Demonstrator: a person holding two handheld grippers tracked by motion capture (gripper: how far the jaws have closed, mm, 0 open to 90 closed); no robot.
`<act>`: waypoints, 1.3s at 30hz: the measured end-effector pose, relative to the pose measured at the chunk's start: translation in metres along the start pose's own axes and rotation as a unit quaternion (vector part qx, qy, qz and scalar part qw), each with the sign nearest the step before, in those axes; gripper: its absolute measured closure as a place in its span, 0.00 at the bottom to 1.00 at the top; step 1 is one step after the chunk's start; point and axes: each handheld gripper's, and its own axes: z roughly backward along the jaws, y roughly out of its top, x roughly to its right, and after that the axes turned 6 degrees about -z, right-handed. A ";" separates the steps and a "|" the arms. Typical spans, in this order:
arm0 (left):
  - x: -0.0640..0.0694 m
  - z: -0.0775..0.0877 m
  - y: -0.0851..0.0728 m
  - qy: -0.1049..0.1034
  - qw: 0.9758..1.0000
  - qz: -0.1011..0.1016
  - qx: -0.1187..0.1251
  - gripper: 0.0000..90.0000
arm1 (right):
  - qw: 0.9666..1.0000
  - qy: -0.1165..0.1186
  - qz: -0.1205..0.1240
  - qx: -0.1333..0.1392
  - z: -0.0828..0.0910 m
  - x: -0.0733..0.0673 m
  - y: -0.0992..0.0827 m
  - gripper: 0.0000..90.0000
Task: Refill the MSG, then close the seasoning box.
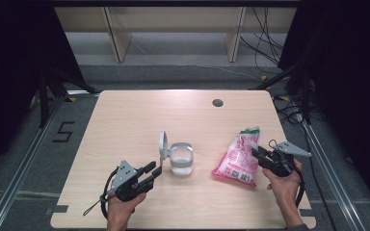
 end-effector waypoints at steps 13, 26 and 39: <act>-0.016 -0.001 0.008 0.019 1.000 -0.006 -0.003 0.99 | 0.998 -0.001 0.028 0.047 0.018 -0.015 0.001 0.64; -0.028 -0.005 0.015 0.023 1.000 -0.005 -0.004 0.99 | 0.997 0.052 0.056 0.030 0.015 -0.041 -0.005 0.59; -0.028 -0.012 0.026 0.023 1.000 -0.013 -0.012 0.99 | 0.994 0.074 0.079 0.017 0.011 -0.057 -0.014 0.55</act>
